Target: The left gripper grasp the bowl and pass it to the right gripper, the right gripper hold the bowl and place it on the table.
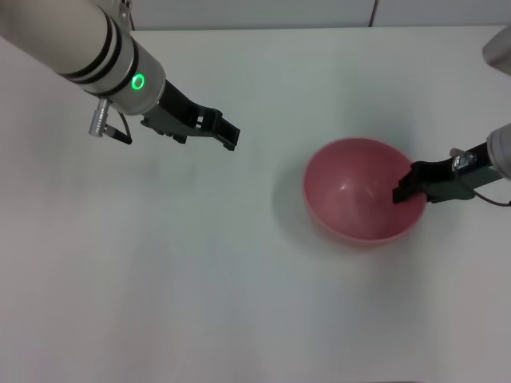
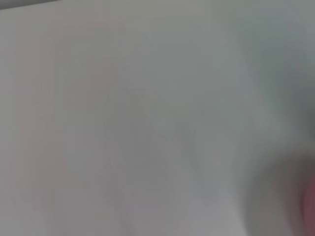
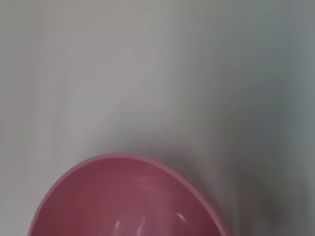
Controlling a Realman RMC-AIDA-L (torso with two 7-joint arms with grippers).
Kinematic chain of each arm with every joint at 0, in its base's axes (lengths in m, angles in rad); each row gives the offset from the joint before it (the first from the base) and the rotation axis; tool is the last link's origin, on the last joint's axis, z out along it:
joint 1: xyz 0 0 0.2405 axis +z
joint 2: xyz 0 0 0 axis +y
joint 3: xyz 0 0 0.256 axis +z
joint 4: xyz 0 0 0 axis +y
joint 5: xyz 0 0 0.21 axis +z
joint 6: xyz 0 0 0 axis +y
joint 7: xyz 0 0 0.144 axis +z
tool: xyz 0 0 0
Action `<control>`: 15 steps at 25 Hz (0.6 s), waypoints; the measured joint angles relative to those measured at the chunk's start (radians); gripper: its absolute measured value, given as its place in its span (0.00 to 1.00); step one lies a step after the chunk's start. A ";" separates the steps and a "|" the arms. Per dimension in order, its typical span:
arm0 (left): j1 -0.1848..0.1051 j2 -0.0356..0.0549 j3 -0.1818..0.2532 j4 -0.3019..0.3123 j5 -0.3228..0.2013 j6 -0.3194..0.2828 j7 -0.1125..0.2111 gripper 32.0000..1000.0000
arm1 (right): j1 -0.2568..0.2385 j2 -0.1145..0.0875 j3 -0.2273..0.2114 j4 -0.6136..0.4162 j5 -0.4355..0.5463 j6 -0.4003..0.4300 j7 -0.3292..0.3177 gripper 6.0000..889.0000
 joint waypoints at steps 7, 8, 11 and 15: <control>0.002 0.0000 0.000 -0.001 0.000 0.001 0.001 0.85 | 0.005 -0.003 -0.001 -0.002 -0.001 0.003 -0.001 0.33; 0.002 0.0000 0.000 -0.001 0.000 0.001 0.001 0.85 | 0.006 -0.003 -0.002 -0.003 -0.001 0.004 -0.001 0.36; 0.002 0.0000 0.000 -0.001 0.000 0.002 0.002 0.85 | 0.007 -0.003 -0.003 -0.003 -0.001 0.005 -0.001 0.42; 0.002 0.0000 0.000 -0.001 0.000 0.005 0.002 0.85 | 0.008 -0.003 -0.002 -0.003 -0.001 0.006 -0.001 0.59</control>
